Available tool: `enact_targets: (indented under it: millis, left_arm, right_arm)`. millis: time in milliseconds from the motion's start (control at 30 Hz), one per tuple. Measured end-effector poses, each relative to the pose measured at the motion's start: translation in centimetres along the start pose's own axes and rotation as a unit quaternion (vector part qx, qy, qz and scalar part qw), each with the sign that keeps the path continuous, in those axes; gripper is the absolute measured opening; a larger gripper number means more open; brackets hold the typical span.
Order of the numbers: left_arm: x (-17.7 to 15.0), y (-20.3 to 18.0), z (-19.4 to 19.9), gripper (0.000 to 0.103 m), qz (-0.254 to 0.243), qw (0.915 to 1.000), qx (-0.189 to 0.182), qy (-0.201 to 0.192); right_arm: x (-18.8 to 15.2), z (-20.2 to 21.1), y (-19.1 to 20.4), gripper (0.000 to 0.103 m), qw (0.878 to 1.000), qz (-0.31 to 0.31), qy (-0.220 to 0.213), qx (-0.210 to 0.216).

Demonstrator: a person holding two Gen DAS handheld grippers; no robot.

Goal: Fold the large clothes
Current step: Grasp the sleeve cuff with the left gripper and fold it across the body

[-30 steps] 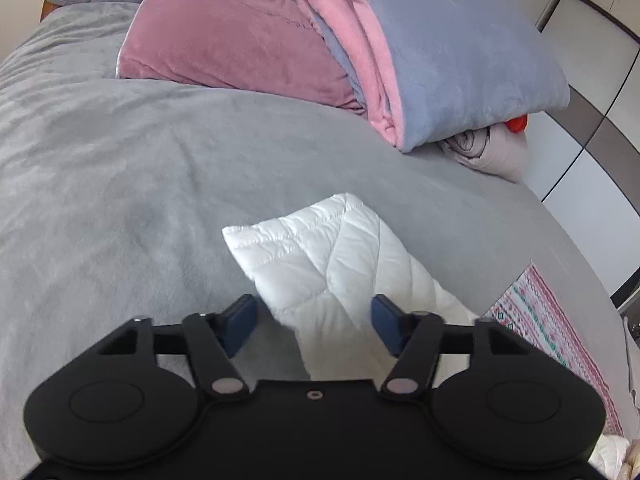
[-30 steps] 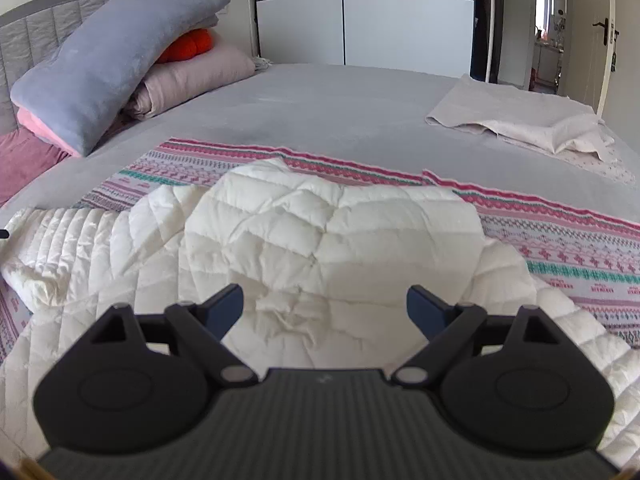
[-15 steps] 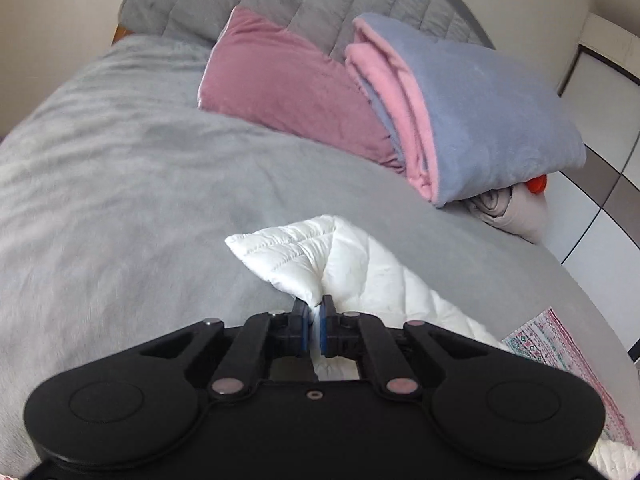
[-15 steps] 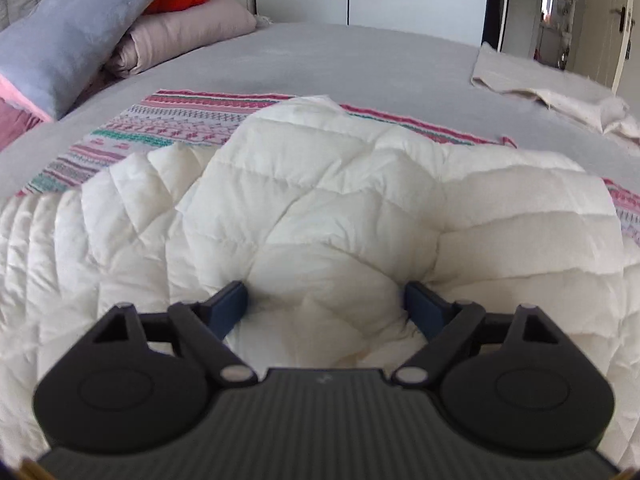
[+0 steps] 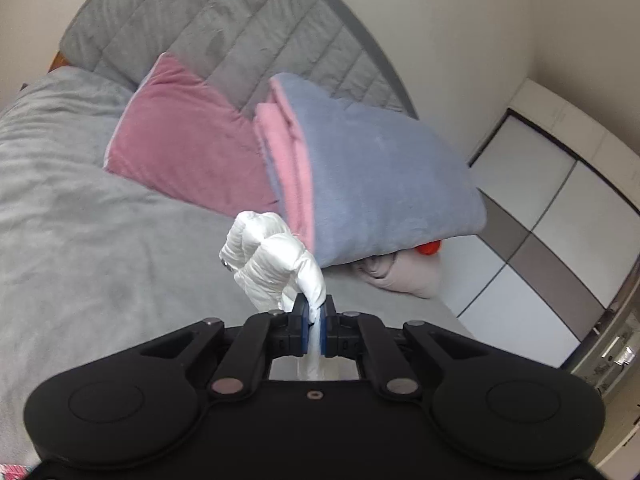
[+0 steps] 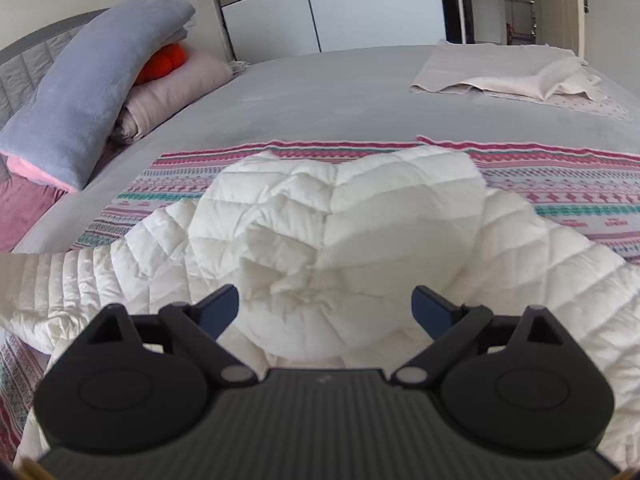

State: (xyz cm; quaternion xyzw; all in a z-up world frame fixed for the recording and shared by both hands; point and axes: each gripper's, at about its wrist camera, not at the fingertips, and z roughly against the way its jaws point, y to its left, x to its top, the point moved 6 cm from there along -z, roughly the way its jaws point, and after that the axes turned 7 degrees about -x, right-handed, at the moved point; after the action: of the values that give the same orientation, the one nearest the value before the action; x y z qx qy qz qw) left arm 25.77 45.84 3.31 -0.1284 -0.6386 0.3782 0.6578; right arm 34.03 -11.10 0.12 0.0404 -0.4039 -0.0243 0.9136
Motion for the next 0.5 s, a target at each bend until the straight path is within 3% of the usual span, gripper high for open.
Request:
enact_targets:
  millis: [133,267,500]
  left_arm:
    - [0.4,-7.3,0.9,0.005,-0.025,0.9975,-0.066,0.001]
    - [-1.4,-14.1,1.7,0.005,-0.041,0.9910,-0.126,0.019]
    - [-9.5,-25.3,3.1,0.006,-0.060,0.9692,-0.220,0.093]
  right_arm:
    - [-0.9,2.7,-2.9,0.100,1.000,-0.017,-0.008,-0.010]
    - [-2.3,5.1,-6.0,0.101,0.999,-0.042,-0.015,-0.011]
    - [-4.2,7.6,-10.6,0.102,0.997,-0.079,-0.016,-0.008]
